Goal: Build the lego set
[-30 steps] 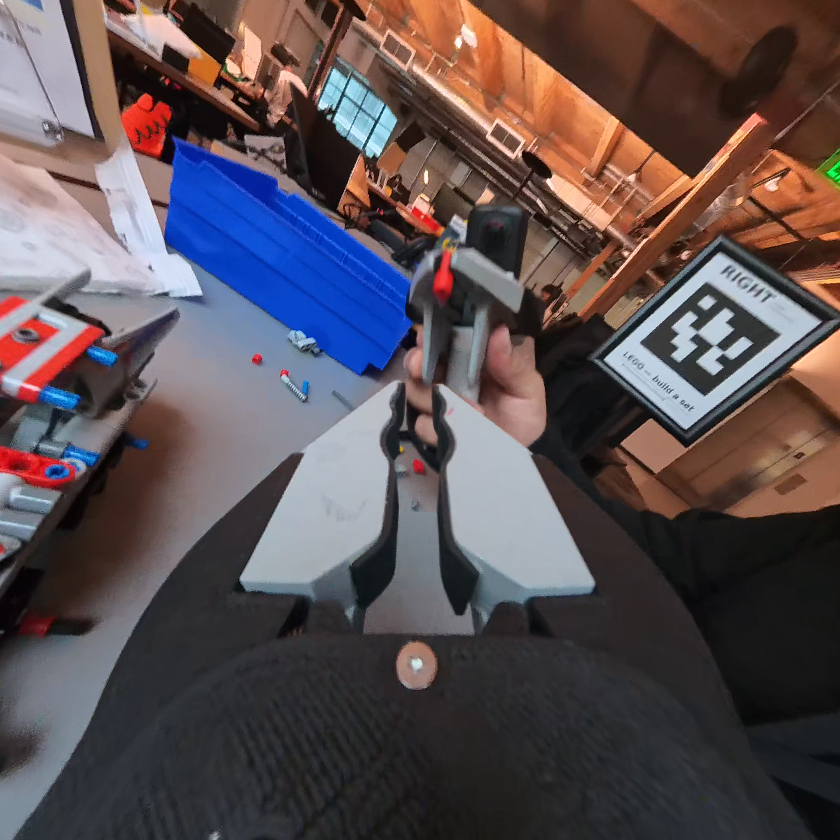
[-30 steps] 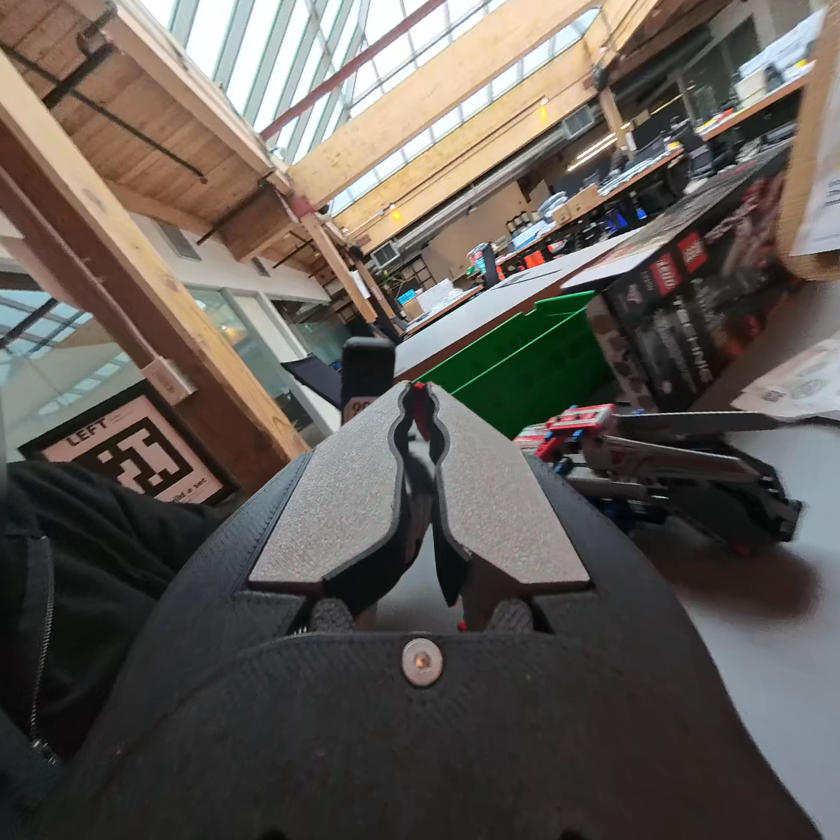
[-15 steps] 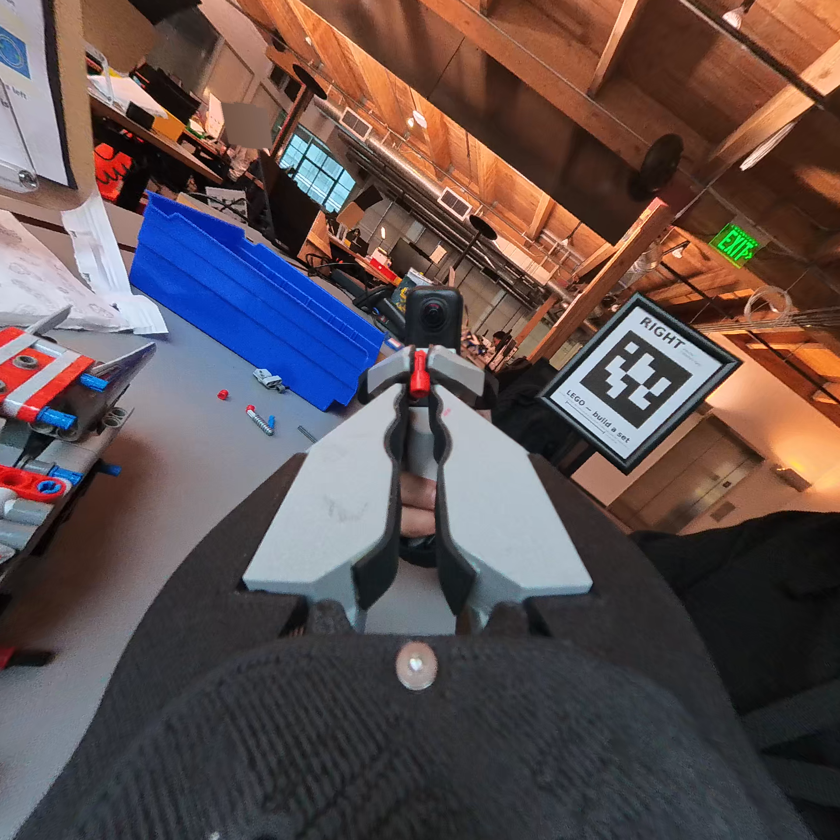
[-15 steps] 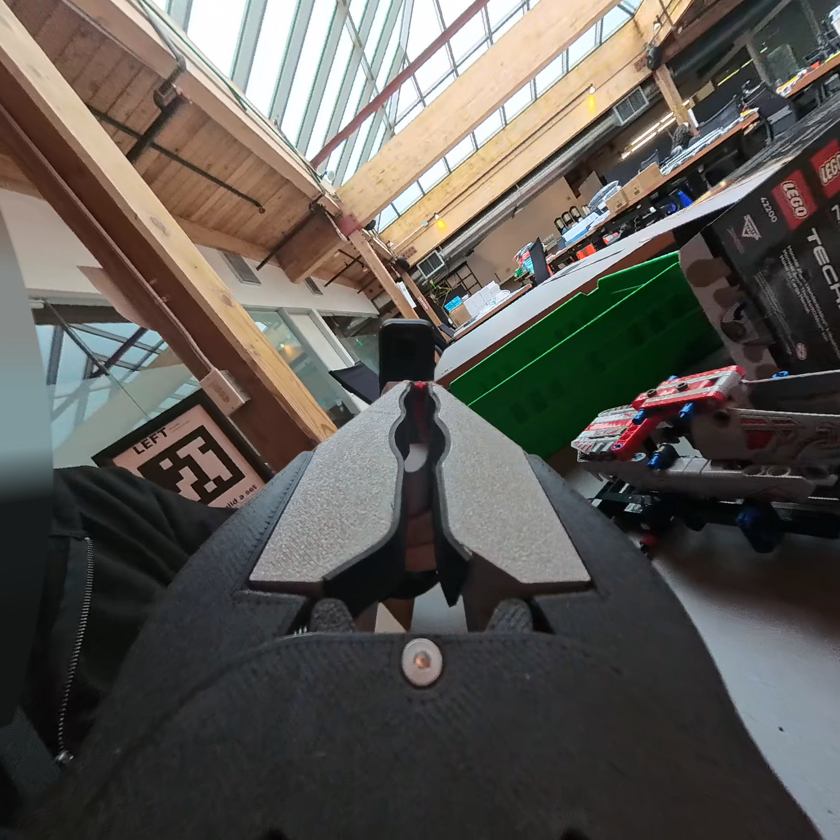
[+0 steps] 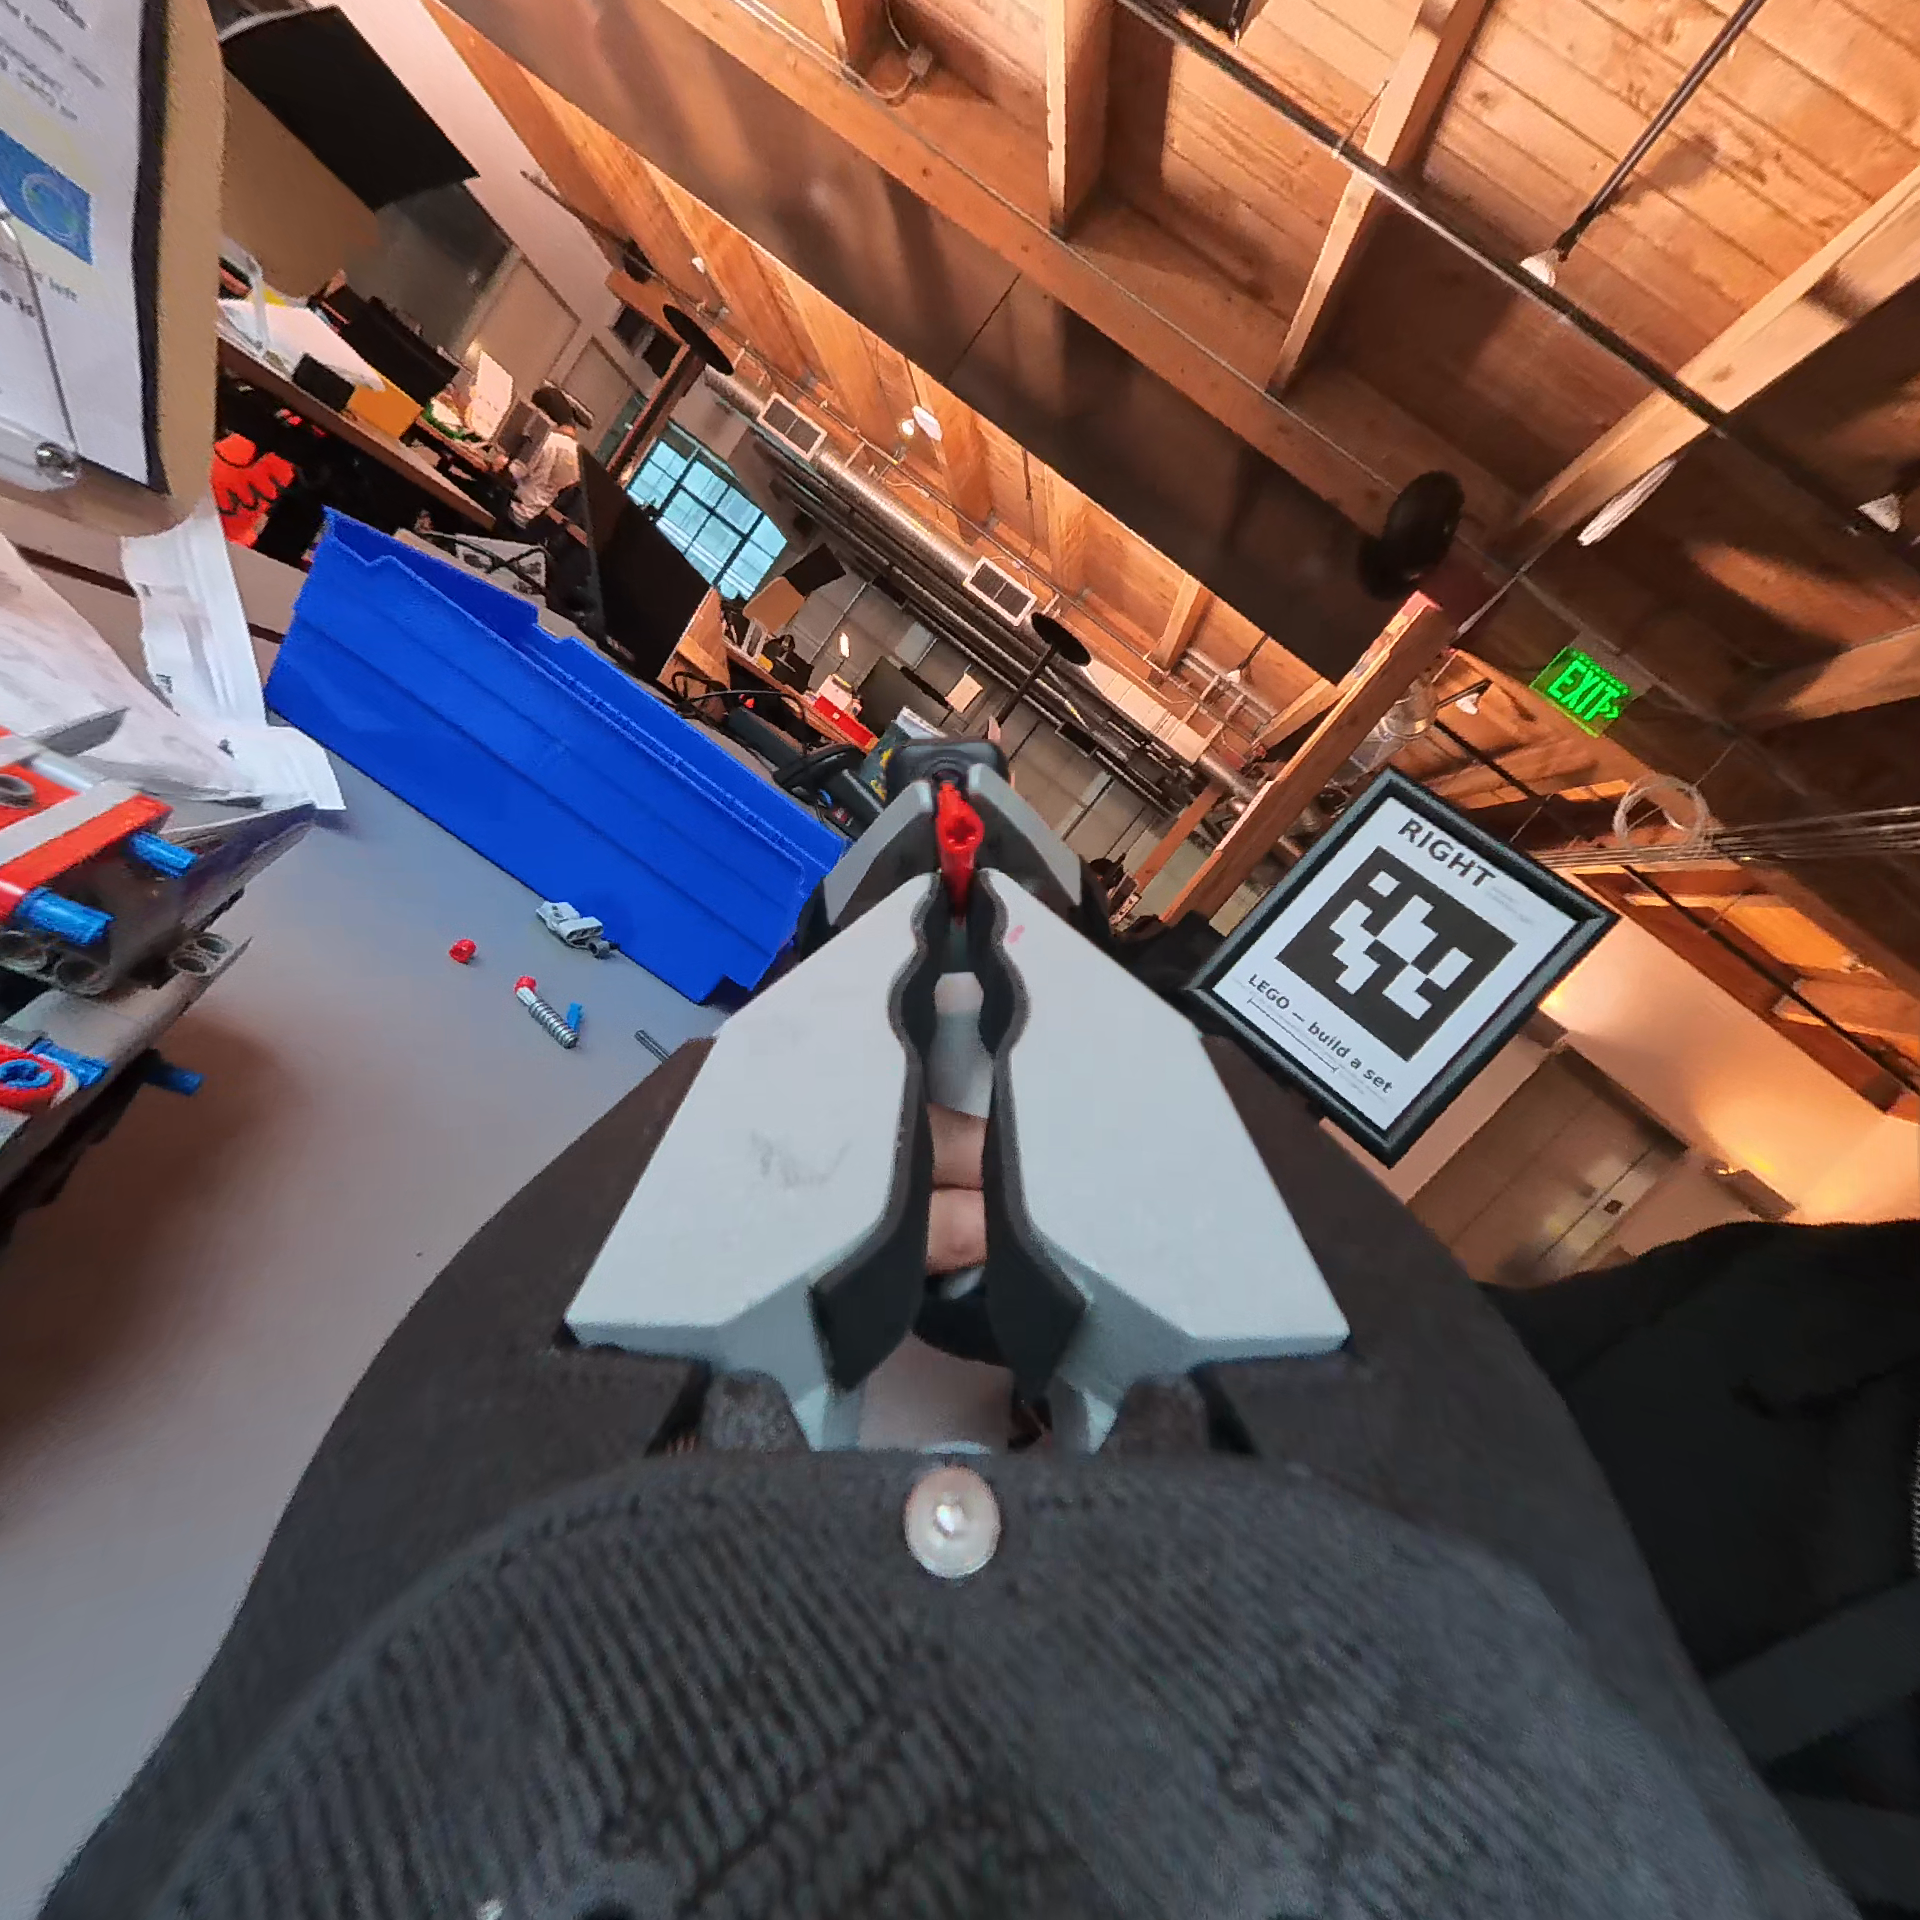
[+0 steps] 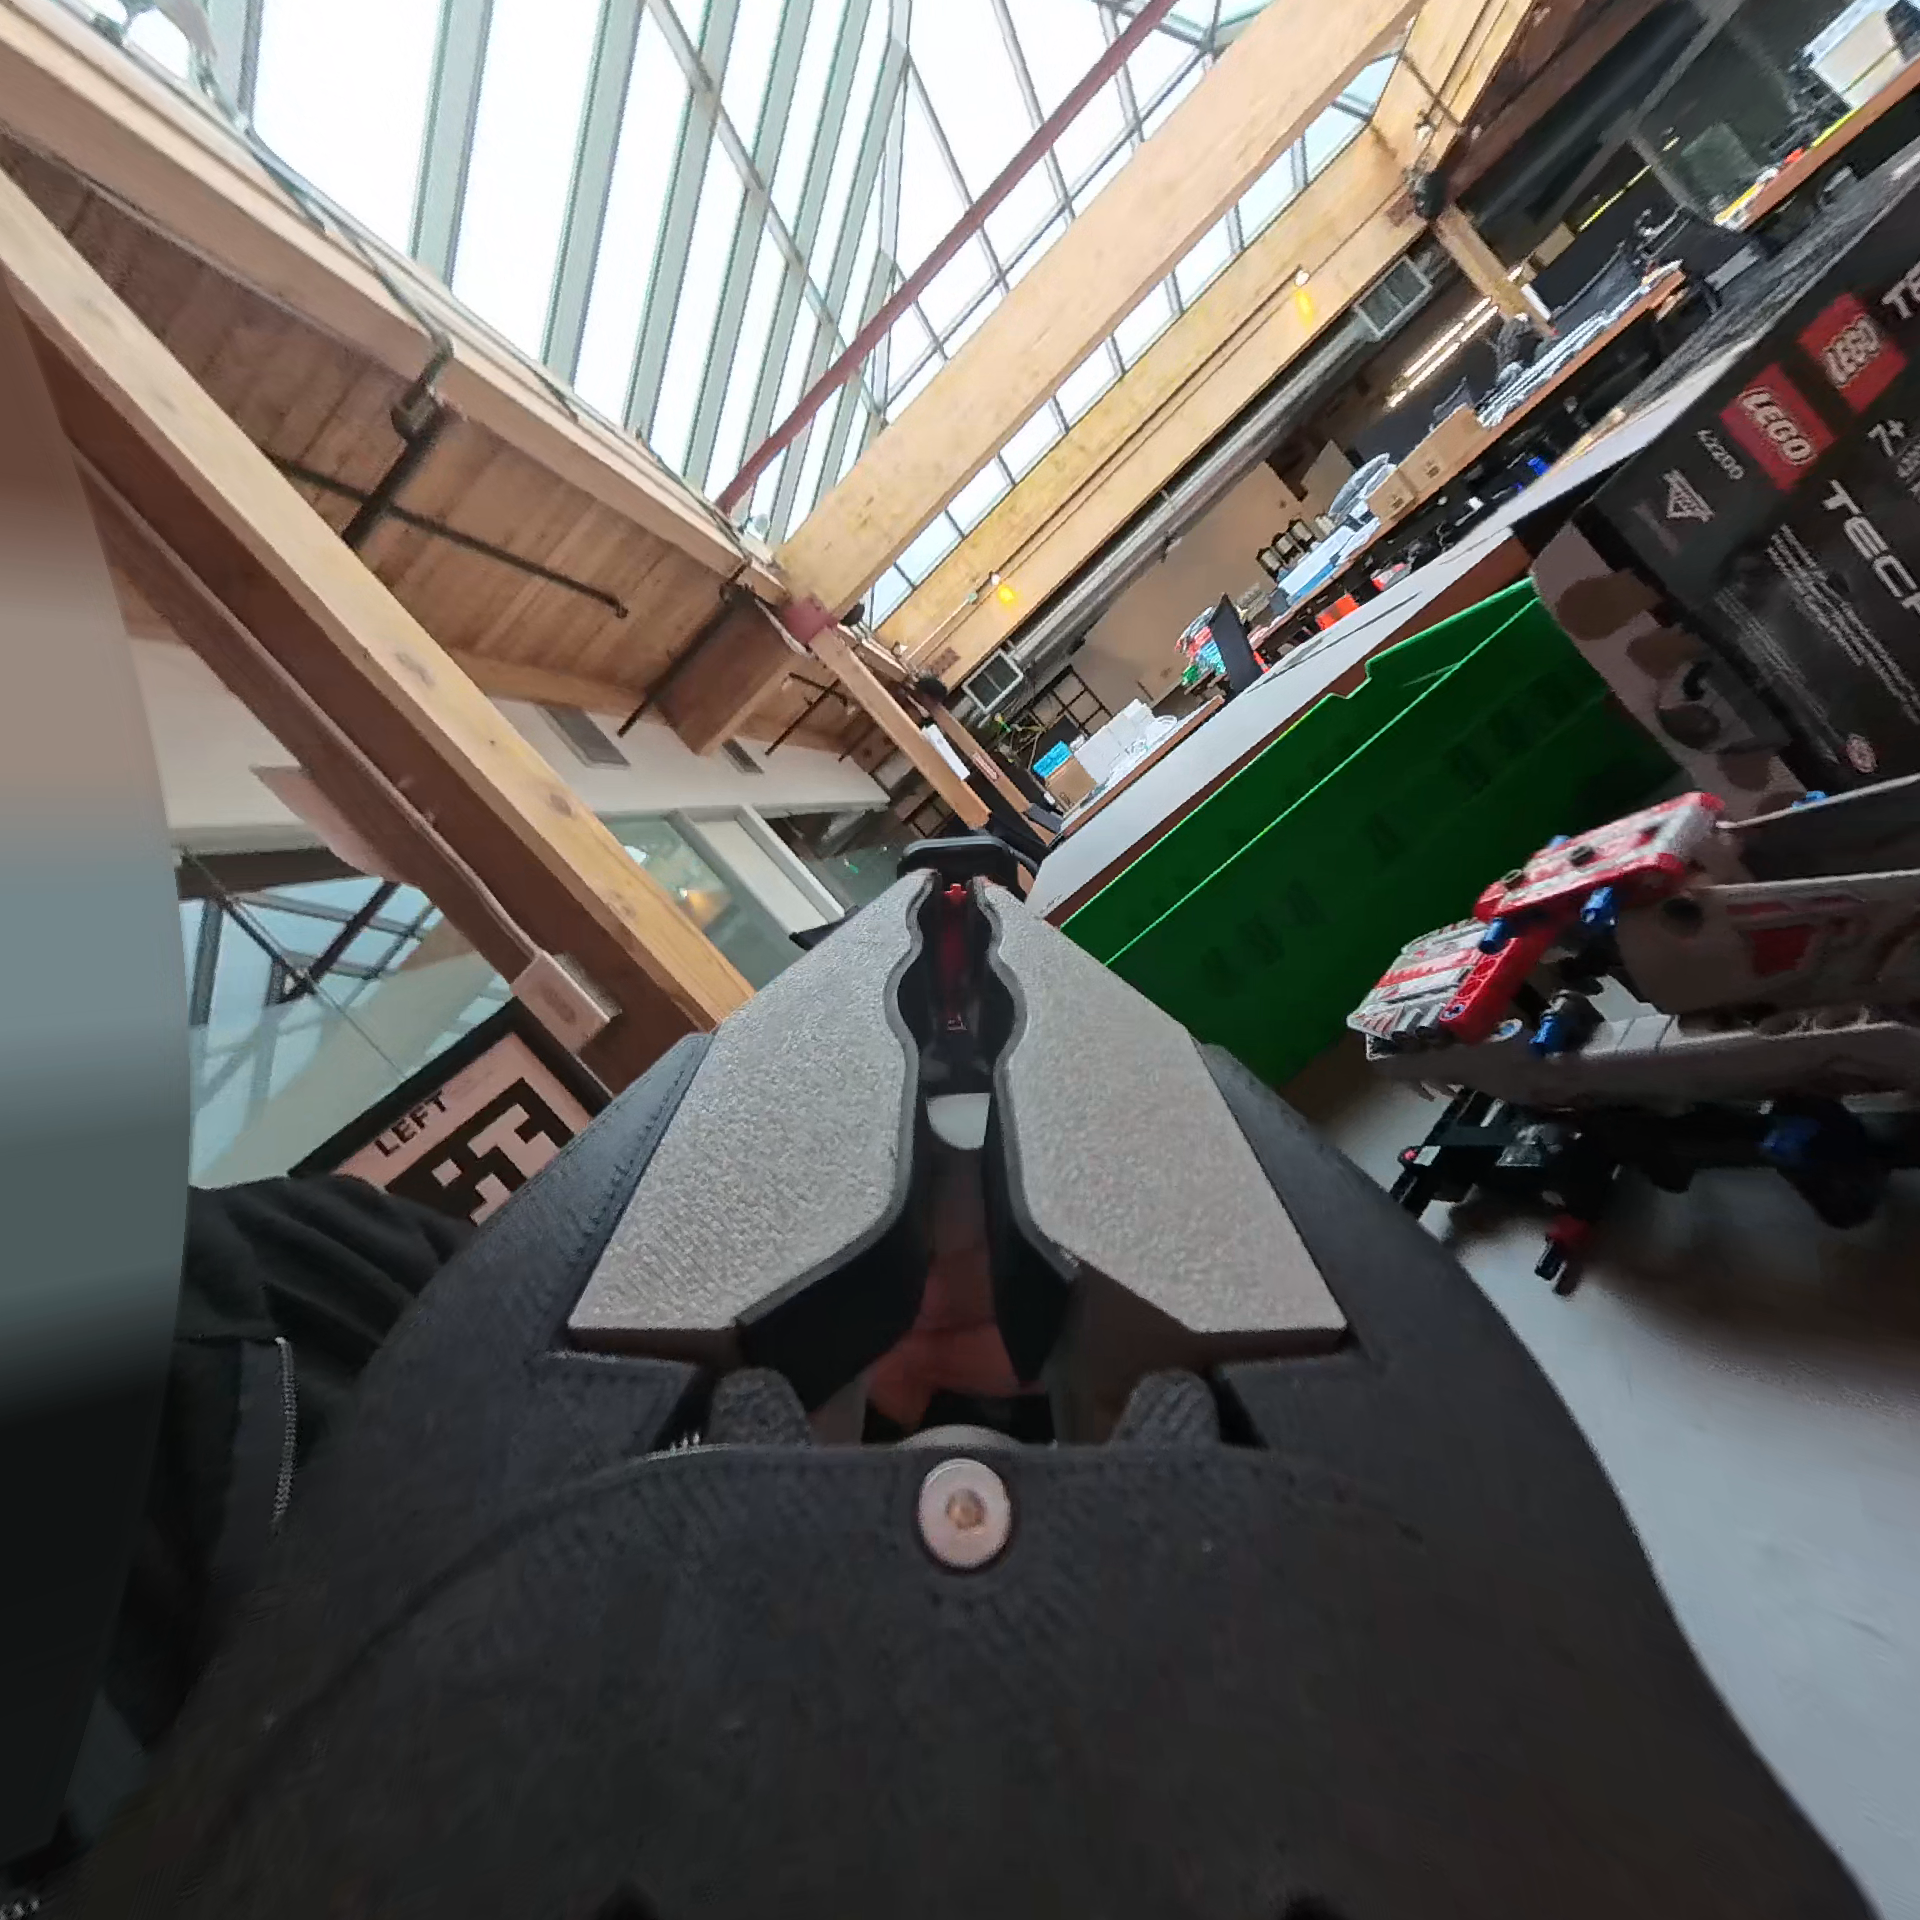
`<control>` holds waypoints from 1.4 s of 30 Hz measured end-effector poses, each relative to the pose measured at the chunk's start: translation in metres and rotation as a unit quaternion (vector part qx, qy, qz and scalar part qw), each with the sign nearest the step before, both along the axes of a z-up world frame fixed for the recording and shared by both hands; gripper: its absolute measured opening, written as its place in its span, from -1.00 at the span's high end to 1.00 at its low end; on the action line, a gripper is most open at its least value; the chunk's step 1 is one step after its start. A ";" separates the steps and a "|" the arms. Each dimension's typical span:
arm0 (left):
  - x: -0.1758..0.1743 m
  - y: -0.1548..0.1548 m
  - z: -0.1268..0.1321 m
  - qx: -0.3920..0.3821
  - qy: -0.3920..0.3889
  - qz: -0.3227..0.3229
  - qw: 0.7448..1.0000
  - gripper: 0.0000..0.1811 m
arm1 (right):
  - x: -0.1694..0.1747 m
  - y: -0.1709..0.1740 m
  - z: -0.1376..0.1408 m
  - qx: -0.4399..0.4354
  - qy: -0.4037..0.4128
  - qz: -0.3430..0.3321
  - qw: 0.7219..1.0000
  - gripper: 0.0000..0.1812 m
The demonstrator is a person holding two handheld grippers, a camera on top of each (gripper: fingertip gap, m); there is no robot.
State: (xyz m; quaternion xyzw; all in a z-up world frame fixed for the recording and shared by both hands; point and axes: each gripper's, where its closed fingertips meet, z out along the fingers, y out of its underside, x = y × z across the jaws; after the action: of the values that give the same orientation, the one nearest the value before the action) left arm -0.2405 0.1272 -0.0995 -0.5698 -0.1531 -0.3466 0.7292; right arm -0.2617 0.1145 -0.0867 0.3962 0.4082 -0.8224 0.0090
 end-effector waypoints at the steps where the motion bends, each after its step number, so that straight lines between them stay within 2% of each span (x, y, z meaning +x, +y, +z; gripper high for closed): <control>1: 0.000 0.000 0.001 0.000 0.004 0.003 1.000 0.98 | 0.000 0.000 0.001 0.007 0.002 -0.003 1.000 1.00; 6: -0.002 -0.001 0.003 -0.014 0.032 0.008 0.999 0.98 | -0.001 0.000 0.004 0.014 0.011 -0.010 1.000 1.00; 9: -0.001 -0.002 0.003 -0.055 0.087 -0.015 0.995 0.98 | 0.002 -0.002 0.005 0.117 0.036 -0.006 0.992 1.00; 11: 0.003 -0.002 0.002 -0.083 0.128 -0.029 0.988 0.98 | 0.008 0.000 0.007 0.209 0.060 0.000 0.976 0.98; 13: 0.002 -0.002 -0.003 -0.114 0.170 -0.018 0.979 0.97 | 0.016 0.008 0.007 0.326 0.082 -0.010 0.942 0.87; 15: 0.000 -0.001 -0.012 -0.149 0.203 -0.007 0.968 0.97 | 0.026 0.009 0.002 0.429 0.100 -0.014 0.898 0.93; 16: 0.000 0.000 -0.014 -0.158 0.210 -0.006 0.965 0.97 | 0.028 0.011 -0.002 0.471 0.102 -0.027 0.876 0.88; 21: -0.001 0.004 -0.029 -0.200 0.223 -0.002 0.954 0.97 | 0.017 0.021 -0.026 0.643 0.109 -0.109 0.750 0.79; 24: -0.001 0.005 -0.035 -0.214 0.220 -0.005 0.952 0.97 | 0.013 0.020 -0.040 0.717 0.142 -0.132 0.669 0.83; 25: 0.000 0.006 -0.038 -0.219 0.216 -0.011 0.951 0.97 | 0.010 0.021 -0.044 0.734 0.148 -0.142 0.648 0.87; 27: 0.002 0.007 -0.045 -0.233 0.209 -0.021 0.949 0.97 | 0.008 0.016 -0.047 0.743 0.166 -0.150 0.631 0.92; 29: 0.000 0.008 -0.050 -0.240 0.202 -0.022 0.949 0.96 | 0.005 0.017 -0.049 0.759 0.184 -0.169 0.602 0.95; 33: -0.003 0.007 -0.054 -0.255 0.211 -0.017 0.944 0.96 | 0.004 0.014 -0.054 0.771 0.218 -0.183 0.569 0.99; 36: -0.005 0.005 -0.050 -0.252 0.214 -0.013 0.944 0.97 | 0.001 0.012 -0.050 0.777 0.248 -0.217 0.536 1.00; 39: -0.009 0.003 -0.048 -0.246 0.212 -0.008 0.946 0.96 | -0.001 0.009 -0.047 0.769 0.254 -0.246 0.532 1.00; 42: -0.009 0.004 -0.043 -0.224 0.216 0.002 0.950 0.96 | 0.000 0.011 -0.044 0.756 0.255 -0.252 0.547 1.00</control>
State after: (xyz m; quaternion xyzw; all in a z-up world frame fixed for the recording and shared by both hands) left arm -0.2494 0.1312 -0.1421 -0.7795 -0.0672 -0.1707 0.5990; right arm -0.2621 0.1251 -0.1302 0.1165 0.7476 -0.2451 -0.6062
